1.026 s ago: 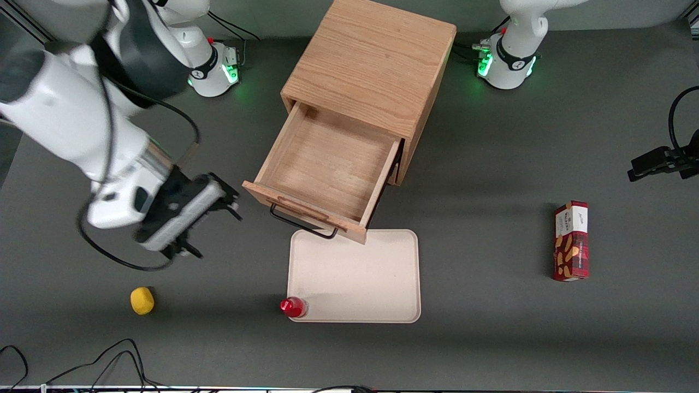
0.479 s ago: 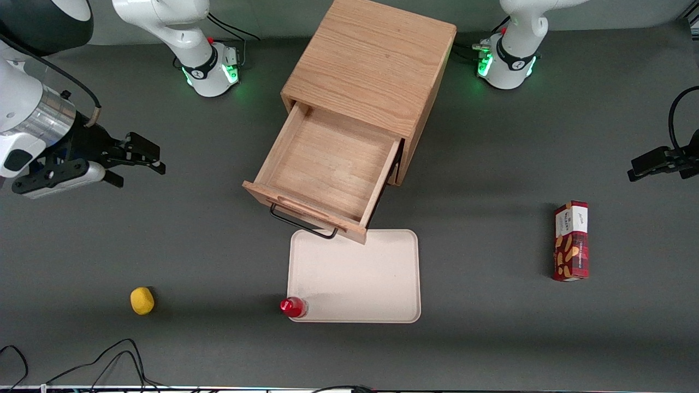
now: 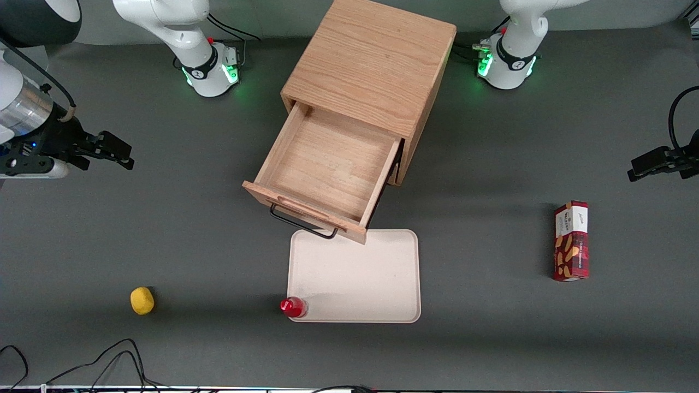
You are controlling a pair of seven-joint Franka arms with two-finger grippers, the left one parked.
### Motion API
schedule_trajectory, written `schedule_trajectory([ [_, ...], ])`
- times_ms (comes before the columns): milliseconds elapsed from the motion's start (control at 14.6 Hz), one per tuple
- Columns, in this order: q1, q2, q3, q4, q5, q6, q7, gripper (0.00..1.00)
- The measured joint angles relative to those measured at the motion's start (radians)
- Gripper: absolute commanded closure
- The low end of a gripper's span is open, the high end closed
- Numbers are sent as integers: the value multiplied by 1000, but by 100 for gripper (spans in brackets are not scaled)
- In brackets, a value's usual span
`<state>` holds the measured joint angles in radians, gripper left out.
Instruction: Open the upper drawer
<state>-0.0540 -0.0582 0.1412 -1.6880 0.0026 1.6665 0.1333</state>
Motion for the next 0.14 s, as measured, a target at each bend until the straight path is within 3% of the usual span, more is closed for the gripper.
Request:
schedule_trajectory([
  [137,0,-5,5,0,-1,-4,2,0],
])
